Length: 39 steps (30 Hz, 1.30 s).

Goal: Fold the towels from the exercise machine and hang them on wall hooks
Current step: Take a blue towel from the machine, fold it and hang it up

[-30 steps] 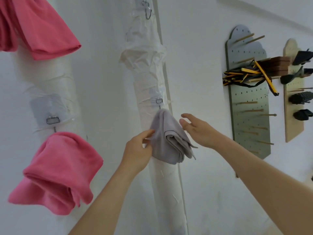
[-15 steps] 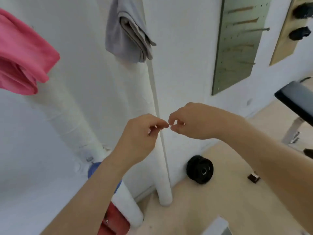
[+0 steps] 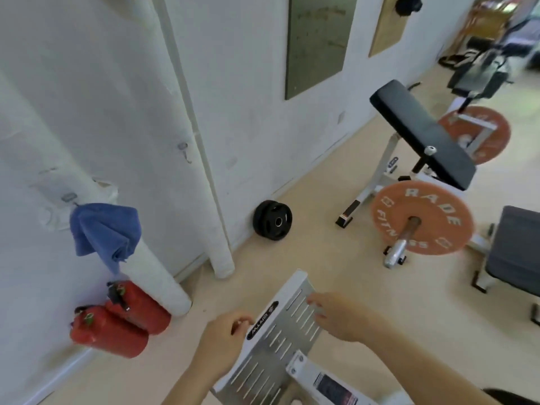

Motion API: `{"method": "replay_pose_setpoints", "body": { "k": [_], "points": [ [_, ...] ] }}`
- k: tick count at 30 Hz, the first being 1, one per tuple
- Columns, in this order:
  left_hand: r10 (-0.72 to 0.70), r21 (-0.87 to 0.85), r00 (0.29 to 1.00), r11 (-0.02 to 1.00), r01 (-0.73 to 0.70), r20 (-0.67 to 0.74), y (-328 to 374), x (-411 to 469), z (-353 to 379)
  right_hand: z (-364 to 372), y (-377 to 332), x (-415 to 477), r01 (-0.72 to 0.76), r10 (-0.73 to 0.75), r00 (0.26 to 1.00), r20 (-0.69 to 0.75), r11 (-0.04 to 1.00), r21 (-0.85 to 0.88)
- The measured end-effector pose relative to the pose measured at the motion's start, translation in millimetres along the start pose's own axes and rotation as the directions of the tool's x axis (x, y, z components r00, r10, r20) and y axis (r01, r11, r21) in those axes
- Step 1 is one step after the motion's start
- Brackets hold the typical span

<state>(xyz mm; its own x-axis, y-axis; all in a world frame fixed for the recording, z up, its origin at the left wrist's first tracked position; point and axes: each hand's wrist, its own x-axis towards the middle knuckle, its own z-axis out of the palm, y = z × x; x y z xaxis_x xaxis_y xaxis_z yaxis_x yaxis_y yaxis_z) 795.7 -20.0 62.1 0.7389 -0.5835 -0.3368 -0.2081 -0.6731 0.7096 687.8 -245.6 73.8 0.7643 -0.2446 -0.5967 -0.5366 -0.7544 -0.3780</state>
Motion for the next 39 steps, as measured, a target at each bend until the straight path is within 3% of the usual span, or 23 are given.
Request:
{"method": "replay_pose_setpoints", "body": {
  "k": [4, 8, 14, 19, 29, 35, 39],
  "points": [
    [-0.041, -0.089, 0.999, 0.995, 0.042, 0.017, -37, -43, 21, 53, 9, -52, -0.121, 0.169, 0.978, -0.118, 0.934, 0.335],
    [-0.006, -0.164, 0.998, 0.986, 0.017, 0.07, -59, -83, 50, 107, 14, -102, -0.155, 0.293, 0.923, -0.251, 0.877, 0.455],
    [0.097, -0.208, 0.981, 0.976, -0.061, 0.17, -53, -147, 98, 179, 21, -178, -0.213, 0.454, 0.855, -0.252, 0.75, 0.626],
    [0.157, -0.208, 0.939, 0.974, -0.095, 0.305, -43, -187, 143, 223, 45, -250, -0.288, 0.542, 0.808, -0.231, 0.706, 0.647],
    [0.339, 0.009, 0.895, 0.934, -0.357, 0.289, 9, -300, 240, 295, 126, -386, -0.197, 0.648, 0.671, -0.361, 0.625, 0.755],
    [0.243, 0.082, 0.923, 0.957, -0.279, 0.299, 21, -375, 307, 347, 186, -473, -0.147, 0.635, 0.682, -0.363, 0.605, 0.782],
    [0.22, 0.052, 0.896, 0.964, -0.259, 0.385, 32, -394, 348, 353, 231, -496, -0.239, 0.632, 0.692, -0.349, 0.656, 0.716]
  ]
}}
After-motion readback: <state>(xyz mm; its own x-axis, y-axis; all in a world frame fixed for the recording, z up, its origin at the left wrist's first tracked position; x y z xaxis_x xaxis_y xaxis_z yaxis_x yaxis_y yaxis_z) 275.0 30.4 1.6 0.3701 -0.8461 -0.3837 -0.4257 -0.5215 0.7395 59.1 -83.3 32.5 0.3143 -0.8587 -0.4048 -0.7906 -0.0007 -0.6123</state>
